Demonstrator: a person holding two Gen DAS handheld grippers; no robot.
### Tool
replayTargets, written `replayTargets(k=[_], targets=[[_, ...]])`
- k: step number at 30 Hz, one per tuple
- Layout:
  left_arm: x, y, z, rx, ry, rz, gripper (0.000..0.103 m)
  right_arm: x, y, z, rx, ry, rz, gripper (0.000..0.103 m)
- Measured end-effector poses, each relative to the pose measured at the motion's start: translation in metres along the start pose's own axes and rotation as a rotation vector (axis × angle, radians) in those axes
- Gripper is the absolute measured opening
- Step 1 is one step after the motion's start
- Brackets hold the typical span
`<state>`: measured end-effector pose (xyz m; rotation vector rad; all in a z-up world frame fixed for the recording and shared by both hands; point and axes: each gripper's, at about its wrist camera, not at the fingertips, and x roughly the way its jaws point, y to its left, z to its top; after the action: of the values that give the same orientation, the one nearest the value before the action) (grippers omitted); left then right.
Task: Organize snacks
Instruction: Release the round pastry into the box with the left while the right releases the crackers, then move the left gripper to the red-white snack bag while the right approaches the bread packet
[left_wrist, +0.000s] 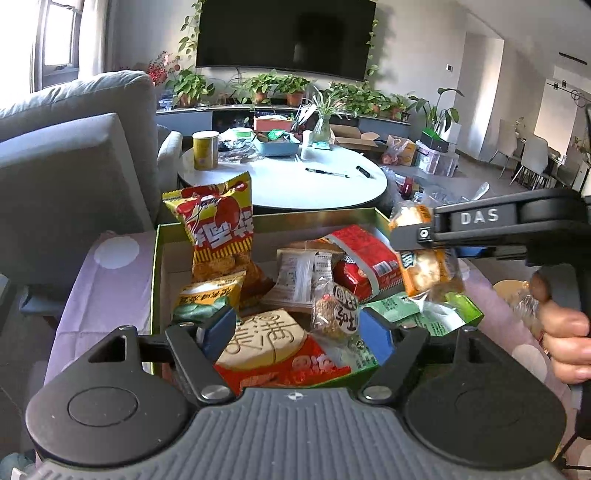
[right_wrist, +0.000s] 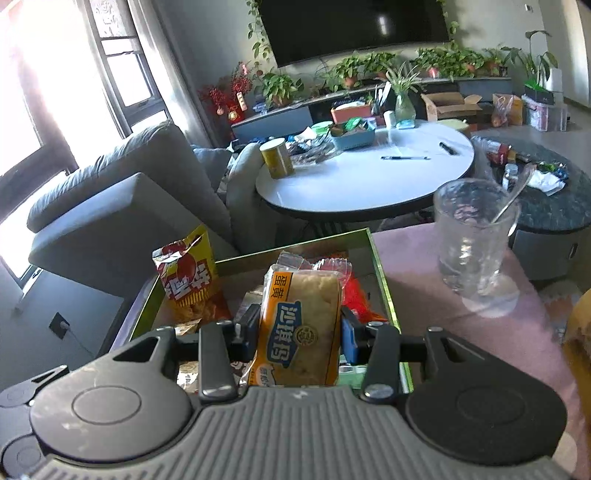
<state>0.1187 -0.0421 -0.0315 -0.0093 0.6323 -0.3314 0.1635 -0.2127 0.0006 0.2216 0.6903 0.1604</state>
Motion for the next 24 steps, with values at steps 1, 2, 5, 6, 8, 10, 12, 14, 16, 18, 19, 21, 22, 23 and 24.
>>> replayTargets(k=[1,2,5,6,8,10,12,14,16,18,19,21,22,23,24], targets=[[0.0,0.001,-0.001,-0.005,0.0,0.002,0.071,0.003,0.001,0.0,0.002,0.007,0.003,0.034],[0.0,0.001,-0.002,-0.008,0.001,0.003,0.071,0.005,0.001,0.0,0.003,0.013,0.006,0.034],[0.0,0.002,-0.003,-0.013,0.007,0.009,0.072,0.01,0.005,-0.002,-0.001,0.028,0.008,0.034],[0.0,0.001,-0.004,-0.013,0.009,0.01,0.072,0.01,0.005,-0.002,-0.003,0.029,0.012,0.035],[-0.002,0.001,-0.005,-0.012,0.013,0.015,0.073,0.01,0.005,-0.003,-0.001,0.022,0.024,0.042],[-0.003,0.0,-0.007,-0.012,0.015,0.017,0.074,0.006,0.003,-0.003,0.006,0.012,0.024,0.047],[-0.004,-0.002,-0.008,-0.01,0.018,0.018,0.075,0.001,0.002,-0.002,0.008,0.005,0.024,0.047],[-0.006,-0.004,-0.01,-0.007,0.02,0.017,0.075,-0.004,-0.001,-0.002,0.013,-0.002,0.024,0.047],[-0.008,-0.006,-0.012,-0.006,0.023,0.016,0.075,-0.01,-0.003,-0.002,0.014,-0.008,0.024,0.048],[-0.01,-0.007,-0.013,-0.004,0.025,0.012,0.075,-0.014,-0.004,-0.004,0.009,-0.007,0.021,0.048],[-0.012,-0.009,-0.014,-0.003,0.028,0.01,0.075,-0.016,-0.005,-0.005,0.004,-0.006,0.021,0.048],[-0.015,-0.012,-0.018,0.004,0.034,0.004,0.075,-0.02,-0.006,-0.007,-0.005,-0.002,0.02,0.049],[-0.017,-0.013,-0.019,0.007,0.037,0.001,0.075,-0.022,-0.007,-0.008,-0.008,0.003,0.02,0.051],[-0.02,-0.014,-0.022,0.011,0.04,-0.002,0.076,-0.025,-0.009,-0.009,-0.007,0.006,0.019,0.052],[-0.022,-0.016,-0.024,0.014,0.042,-0.006,0.076,-0.028,-0.011,-0.009,-0.005,0.01,0.019,0.053]])
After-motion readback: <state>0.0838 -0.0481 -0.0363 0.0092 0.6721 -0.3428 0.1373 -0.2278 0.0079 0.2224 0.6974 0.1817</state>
